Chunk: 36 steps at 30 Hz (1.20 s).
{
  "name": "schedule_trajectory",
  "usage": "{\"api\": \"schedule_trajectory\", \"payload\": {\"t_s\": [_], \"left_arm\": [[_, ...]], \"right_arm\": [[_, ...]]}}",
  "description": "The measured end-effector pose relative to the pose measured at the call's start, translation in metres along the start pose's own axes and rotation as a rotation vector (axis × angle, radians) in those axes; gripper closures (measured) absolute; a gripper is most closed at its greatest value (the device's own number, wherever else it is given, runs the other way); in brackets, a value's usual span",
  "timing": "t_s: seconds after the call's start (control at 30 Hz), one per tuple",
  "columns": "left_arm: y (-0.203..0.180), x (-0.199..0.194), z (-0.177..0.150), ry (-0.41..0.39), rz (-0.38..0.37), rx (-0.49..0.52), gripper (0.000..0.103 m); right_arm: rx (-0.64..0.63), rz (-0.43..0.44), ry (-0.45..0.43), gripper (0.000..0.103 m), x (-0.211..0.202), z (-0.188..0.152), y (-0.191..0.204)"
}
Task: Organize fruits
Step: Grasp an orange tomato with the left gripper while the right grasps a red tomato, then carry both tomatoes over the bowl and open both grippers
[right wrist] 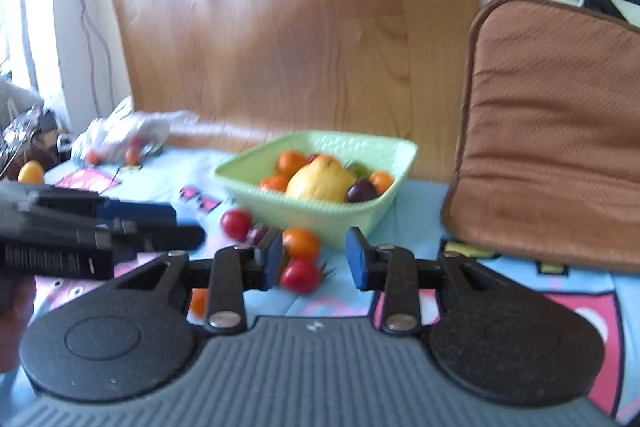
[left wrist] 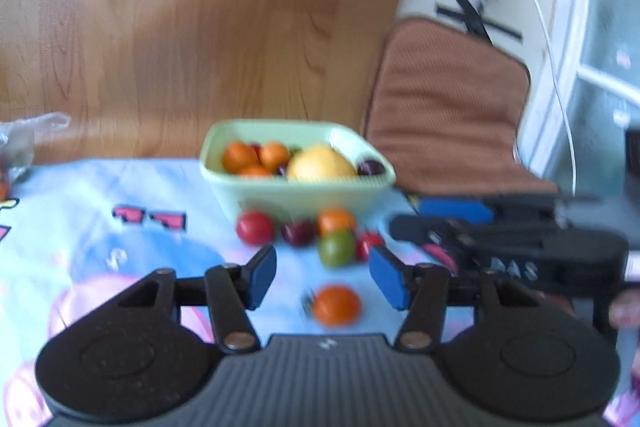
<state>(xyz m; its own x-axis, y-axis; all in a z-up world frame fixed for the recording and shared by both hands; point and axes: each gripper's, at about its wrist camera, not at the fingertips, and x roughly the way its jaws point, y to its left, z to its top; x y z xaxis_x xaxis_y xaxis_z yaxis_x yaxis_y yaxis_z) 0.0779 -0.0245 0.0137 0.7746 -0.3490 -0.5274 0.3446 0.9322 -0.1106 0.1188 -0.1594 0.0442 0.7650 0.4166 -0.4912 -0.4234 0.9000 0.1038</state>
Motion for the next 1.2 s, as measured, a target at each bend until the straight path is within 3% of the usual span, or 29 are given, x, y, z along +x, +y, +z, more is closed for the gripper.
{"api": "schedule_trajectory", "payload": {"t_s": [0.07,0.13,0.37,0.43,0.5,0.6,0.73,1.1,1.2], "left_arm": [[-0.003,0.004,-0.005,0.015,0.035,0.007,0.051],[0.001,0.007,-0.009,0.030,0.029,-0.015,0.051],[0.002,0.016,-0.013,0.037,0.009,-0.017,0.052],[0.004,0.018,-0.012,0.038,-0.010,-0.027,0.057],[0.002,0.018,-0.013,0.032,-0.034,-0.014,0.069],[-0.006,0.015,-0.015,0.024,-0.008,0.025,0.069],[-0.006,0.001,-0.021,0.029,-0.017,-0.003,0.070],[-0.010,-0.064,-0.058,0.008,-0.042,-0.011,0.070],[-0.013,-0.070,-0.065,0.013,-0.024,0.011,0.070]], "right_arm": [[-0.022,0.012,0.022,0.067,0.006,-0.002,0.007],[-0.041,-0.012,0.039,0.067,0.014,-0.002,0.009],[0.030,0.032,0.120,0.066,0.028,-0.009,0.000],[0.044,0.035,0.131,0.066,0.032,-0.009,-0.002],[0.066,0.059,0.147,0.068,0.036,-0.009,-0.005],[0.062,0.086,0.147,0.075,0.034,-0.009,-0.005],[0.017,0.057,0.122,0.076,0.022,-0.012,0.003],[-0.005,0.162,0.144,0.075,-0.049,-0.048,0.038],[-0.050,0.156,0.146,0.075,-0.057,-0.057,0.055]]}}
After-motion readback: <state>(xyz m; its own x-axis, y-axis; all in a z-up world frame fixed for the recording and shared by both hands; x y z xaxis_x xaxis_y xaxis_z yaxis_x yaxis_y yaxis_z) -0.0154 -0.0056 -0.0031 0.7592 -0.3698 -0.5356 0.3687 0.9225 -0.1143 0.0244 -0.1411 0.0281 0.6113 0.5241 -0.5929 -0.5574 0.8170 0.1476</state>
